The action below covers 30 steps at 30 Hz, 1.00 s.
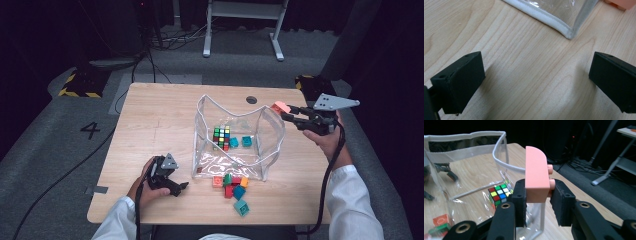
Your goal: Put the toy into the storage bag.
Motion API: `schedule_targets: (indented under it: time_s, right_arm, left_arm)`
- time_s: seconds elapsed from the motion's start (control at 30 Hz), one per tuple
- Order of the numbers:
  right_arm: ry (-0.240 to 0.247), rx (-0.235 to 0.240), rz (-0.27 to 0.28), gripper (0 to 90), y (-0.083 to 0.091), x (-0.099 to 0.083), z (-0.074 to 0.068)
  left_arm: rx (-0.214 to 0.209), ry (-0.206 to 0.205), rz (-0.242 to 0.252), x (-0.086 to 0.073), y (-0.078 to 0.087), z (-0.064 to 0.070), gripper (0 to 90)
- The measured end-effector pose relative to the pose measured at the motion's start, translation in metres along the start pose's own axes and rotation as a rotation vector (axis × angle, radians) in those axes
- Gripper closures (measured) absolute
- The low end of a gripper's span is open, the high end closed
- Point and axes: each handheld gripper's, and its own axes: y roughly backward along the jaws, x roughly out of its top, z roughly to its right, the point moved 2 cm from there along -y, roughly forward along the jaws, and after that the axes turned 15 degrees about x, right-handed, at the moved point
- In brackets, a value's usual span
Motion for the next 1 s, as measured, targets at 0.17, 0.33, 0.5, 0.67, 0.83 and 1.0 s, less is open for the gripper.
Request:
schedule_targets:
  time_s: [0.17, 0.33, 0.5, 0.67, 0.83, 1.0]
  right_arm:
    - [0.009, 0.044, -0.027, 66.6, -0.022, 0.009, -0.003]
    - [0.044, 0.105, -0.030, 66.6, -0.041, 0.020, -0.006]
    - [0.077, 0.163, -0.108, 66.6, -0.059, 0.023, -0.010]
    - [0.086, 0.213, -0.167, 66.6, -0.072, 0.021, -0.011]
    - [0.096, 0.261, -0.180, 66.6, -0.073, 0.019, -0.013]
    - [0.121, 0.290, -0.248, 66.6, -0.075, 0.015, -0.015]
  left_arm:
    - [0.000, 0.000, 0.000, 0.000, 0.000, 0.000, 0.4]
    - [0.000, -0.001, 0.000, 0.000, 0.000, 0.000, 0.4]
    - [-0.003, 0.002, -0.002, 0.000, 0.000, 0.000, 0.5]
    - [-0.005, -0.003, -0.001, 0.000, 0.000, 0.000, 0.5]
    - [-0.004, 0.001, -0.001, 0.000, 0.000, 0.000, 0.5]
    - [-0.004, 0.001, -0.001, 0.000, 0.000, 0.000, 0.5]
